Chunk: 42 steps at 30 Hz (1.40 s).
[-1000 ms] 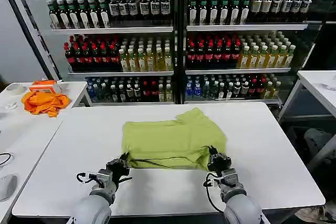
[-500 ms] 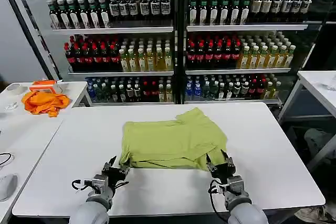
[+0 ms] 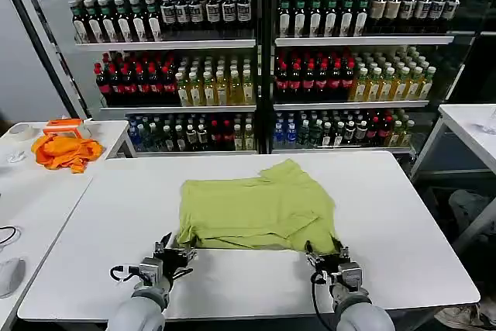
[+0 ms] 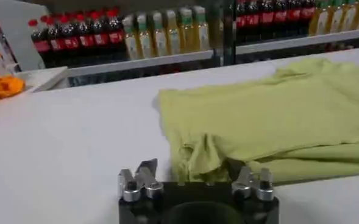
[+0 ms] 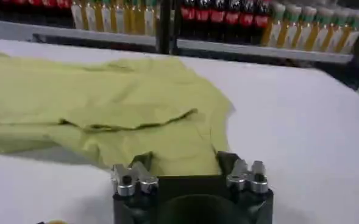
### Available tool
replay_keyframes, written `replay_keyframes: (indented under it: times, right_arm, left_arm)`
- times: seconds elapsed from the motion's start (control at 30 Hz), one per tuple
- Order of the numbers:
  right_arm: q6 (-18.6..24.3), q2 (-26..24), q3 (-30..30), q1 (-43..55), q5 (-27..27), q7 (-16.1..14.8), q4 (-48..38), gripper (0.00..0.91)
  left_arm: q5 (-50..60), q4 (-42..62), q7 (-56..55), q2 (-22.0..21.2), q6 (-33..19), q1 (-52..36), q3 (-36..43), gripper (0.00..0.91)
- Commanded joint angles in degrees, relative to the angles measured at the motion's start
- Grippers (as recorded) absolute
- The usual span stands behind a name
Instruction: Fold and organize the clothes.
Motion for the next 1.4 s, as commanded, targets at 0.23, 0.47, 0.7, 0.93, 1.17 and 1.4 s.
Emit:
replay_keyframes:
  times: [0.23,0.47,0.7,0.93,1.17,1.4]
  right_arm:
    - [-1.8,-0.8,0.4,-0.2,2.7,0.9,-0.1,0.0]
    - [-1.8,-1.7,0.8,-1.7,3.2,0.6,2.3,0.0]
    - [-1.8,-3.8,2.7,-8.9,3.4,0.3,9.1,0.0]
    - [-1.8,-5.7,5.3,-17.8,0.8,-0.7,16.1,0.0]
    - [-1.8,-5.6,5.8,-22.3,-5.9,-3.6,18.9,0.363]
    - [-1.4,-5.3,8.0,-22.9,-6.2,-2.9,22.8,0.907]
  left_arm:
    - [-5.7,0.2,0.0,0.2,1.9,-0.3,-0.1,0.03]
    - [-6.9,-4.3,0.0,0.6,2.3,3.0,-0.9,0.03]
    - [-5.7,-14.9,-0.5,-0.8,3.0,12.4,-2.0,0.03]
    - [-2.8,-22.0,-0.5,-2.5,2.6,20.9,-3.0,0.03]
    - [0.2,-24.2,0.0,-2.8,2.5,25.7,-4.3,0.03]
    - [3.4,-25.9,1.1,-1.8,5.1,28.5,-6.4,0.907]
